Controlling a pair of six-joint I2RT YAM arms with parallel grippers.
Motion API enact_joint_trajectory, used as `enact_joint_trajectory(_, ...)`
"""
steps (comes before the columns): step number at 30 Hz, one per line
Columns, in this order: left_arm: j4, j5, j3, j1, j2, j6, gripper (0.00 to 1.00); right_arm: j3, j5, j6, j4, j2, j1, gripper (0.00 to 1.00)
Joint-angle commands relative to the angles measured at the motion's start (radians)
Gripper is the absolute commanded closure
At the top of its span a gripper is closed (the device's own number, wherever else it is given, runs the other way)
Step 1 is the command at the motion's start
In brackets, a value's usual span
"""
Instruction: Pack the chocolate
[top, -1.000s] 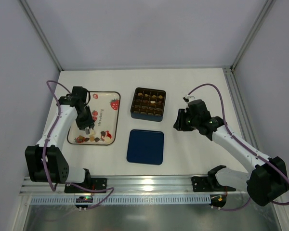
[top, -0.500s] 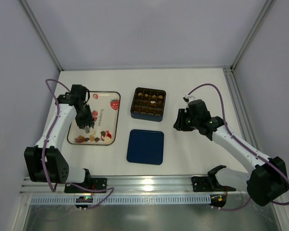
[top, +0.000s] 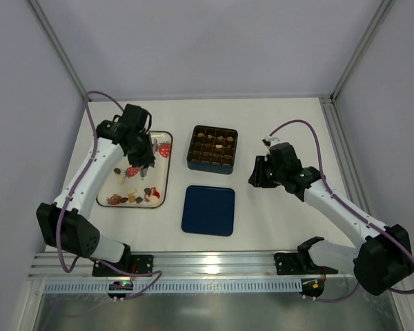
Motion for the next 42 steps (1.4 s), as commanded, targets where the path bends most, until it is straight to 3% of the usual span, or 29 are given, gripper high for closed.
enact_joint_trajectory(1,0.007,-0.015,0.107,-0.081,0.061,-0.061,0.72,0.016,0.010,0.012,0.021,-0.003,0.005,0.61)
enact_joint_trajectory(8,0.002,-0.032,0.292,-0.239,0.242,-0.102,0.72,0.010,0.017,0.009,0.013,-0.014,0.005,0.61)
enact_joint_trajectory(13,0.010,-0.029,0.355,-0.283,0.320,-0.113,0.72,0.007,0.025,0.007,0.004,-0.021,0.005,0.61)
enact_joint_trajectory(28,0.041,-0.017,0.370,-0.316,0.394,-0.115,0.70,0.009,0.031,0.003,-0.002,-0.026,0.005,0.61)
enact_joint_trajectory(42,0.037,-0.023,0.375,-0.316,0.389,-0.103,0.62,0.007,0.033,0.000,-0.005,-0.024,0.005,0.61)
